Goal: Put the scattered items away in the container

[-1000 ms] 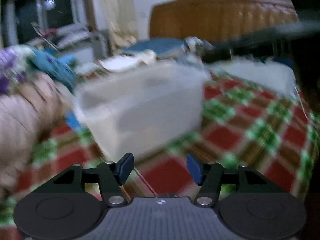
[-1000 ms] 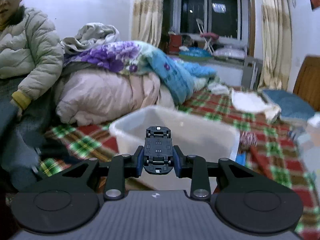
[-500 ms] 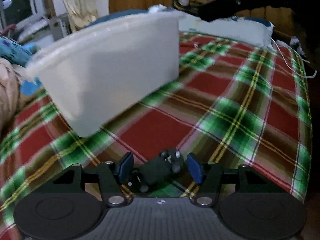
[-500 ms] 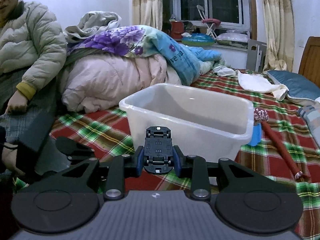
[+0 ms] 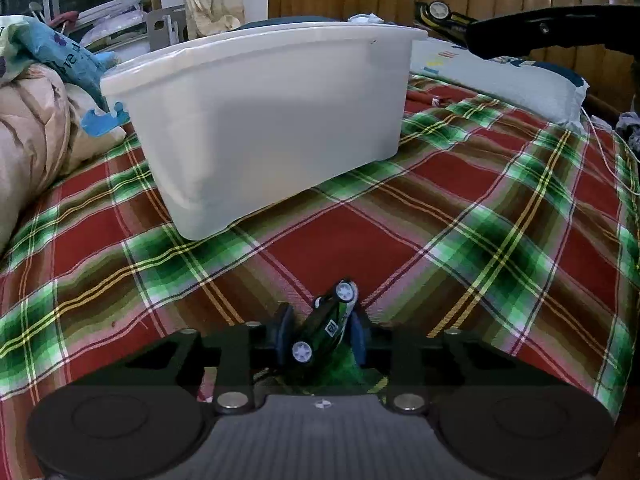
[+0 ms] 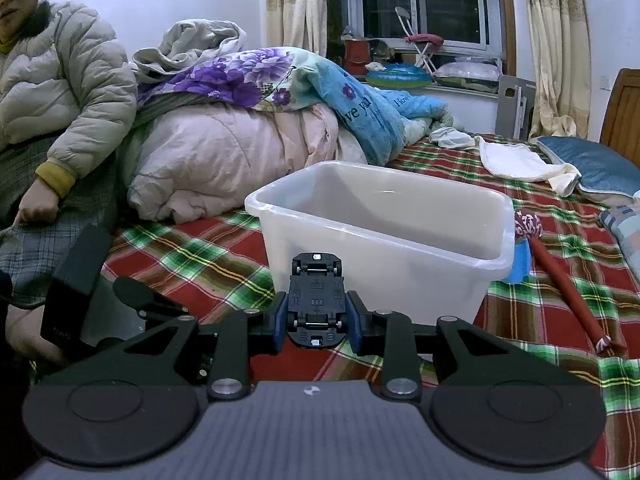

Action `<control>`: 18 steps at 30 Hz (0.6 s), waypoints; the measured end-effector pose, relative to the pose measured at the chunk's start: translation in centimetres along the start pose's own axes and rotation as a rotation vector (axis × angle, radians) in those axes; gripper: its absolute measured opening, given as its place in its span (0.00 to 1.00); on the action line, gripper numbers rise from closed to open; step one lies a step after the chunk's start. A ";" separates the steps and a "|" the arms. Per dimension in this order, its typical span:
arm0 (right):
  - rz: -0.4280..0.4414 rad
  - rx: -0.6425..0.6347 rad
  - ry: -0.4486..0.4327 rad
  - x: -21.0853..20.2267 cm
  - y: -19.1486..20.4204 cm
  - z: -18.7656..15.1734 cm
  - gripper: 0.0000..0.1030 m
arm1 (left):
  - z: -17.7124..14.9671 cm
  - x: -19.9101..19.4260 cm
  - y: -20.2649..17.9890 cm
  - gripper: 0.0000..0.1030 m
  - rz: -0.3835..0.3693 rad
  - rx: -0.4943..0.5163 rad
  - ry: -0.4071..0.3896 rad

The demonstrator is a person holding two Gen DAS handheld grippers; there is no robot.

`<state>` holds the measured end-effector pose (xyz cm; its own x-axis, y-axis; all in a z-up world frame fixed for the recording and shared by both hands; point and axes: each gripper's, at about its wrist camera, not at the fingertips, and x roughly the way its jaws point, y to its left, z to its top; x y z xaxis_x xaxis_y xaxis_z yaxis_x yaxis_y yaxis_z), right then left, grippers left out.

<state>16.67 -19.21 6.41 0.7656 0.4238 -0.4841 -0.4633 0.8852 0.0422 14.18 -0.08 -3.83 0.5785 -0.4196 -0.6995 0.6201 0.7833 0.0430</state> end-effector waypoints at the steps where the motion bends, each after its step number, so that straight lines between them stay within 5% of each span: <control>1: 0.000 0.000 -0.001 0.0 0.0 0.0 0.32 | 0.0 -0.2 -0.1 0.28 0.003 -0.001 0.000; 14: -0.011 -0.018 -0.017 -0.6 0.3 0.4 0.32 | 1.9 -3.2 -0.2 0.25 0.068 -0.079 -0.060; 18: -0.011 -0.019 -0.017 -0.7 0.3 0.4 0.32 | 1.3 -2.0 -0.4 0.28 0.067 -0.053 0.008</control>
<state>16.17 -19.16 7.11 0.7779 0.4176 -0.4695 -0.4633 0.8860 0.0206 13.43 -0.15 -1.56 0.6133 -0.3622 -0.7019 0.5513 0.8327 0.0520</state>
